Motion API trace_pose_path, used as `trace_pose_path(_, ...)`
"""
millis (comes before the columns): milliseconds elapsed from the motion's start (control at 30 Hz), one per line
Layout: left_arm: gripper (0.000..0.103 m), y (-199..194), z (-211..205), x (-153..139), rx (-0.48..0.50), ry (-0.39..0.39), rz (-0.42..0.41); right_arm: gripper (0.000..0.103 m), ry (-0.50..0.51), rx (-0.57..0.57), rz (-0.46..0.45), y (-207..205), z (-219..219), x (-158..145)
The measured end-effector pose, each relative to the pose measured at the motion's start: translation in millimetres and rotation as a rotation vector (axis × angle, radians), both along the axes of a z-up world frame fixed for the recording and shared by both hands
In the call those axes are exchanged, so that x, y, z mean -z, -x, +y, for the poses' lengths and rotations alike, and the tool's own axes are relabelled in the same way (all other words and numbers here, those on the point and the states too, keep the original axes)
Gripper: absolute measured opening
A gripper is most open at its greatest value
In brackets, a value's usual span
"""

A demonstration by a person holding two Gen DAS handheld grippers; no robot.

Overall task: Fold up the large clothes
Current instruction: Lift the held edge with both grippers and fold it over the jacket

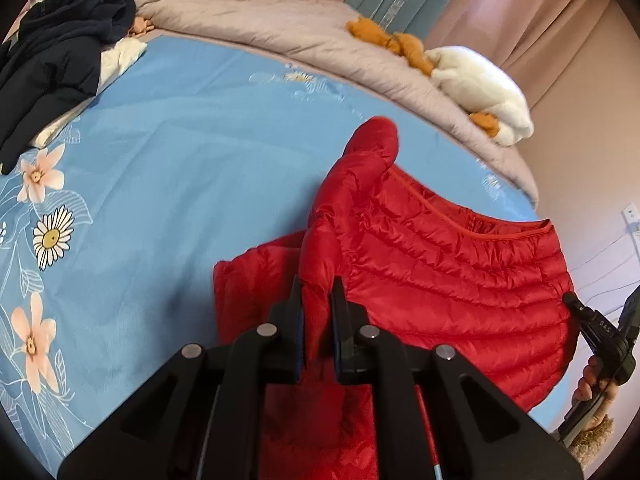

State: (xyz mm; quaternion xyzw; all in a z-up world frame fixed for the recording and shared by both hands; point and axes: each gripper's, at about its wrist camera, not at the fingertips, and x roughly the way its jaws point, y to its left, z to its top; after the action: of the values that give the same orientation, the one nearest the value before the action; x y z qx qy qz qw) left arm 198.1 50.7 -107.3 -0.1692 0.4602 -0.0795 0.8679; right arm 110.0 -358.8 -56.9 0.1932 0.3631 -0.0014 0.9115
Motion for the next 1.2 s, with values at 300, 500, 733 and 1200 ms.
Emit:
trace_pose_path(300,0.013,-3,-2,13,-0.001,-0.039,0.035,0.004,0.021,0.023,0.113,-21,-4,26)
trace_pose_path(500,0.015,-5,-1,21,-0.006,-0.036,0.052,0.004,0.057,0.035,0.144,-22,0,30)
trace_pose_path(733,0.018,-7,-1,29,-0.008,-0.048,0.069,0.004,0.038,0.040,0.175,-24,-2,40)
trace_pose_path(1200,0.020,-9,-8,30,-0.017,-0.079,0.074,0.004,0.061,0.048,0.207,-25,4,44)
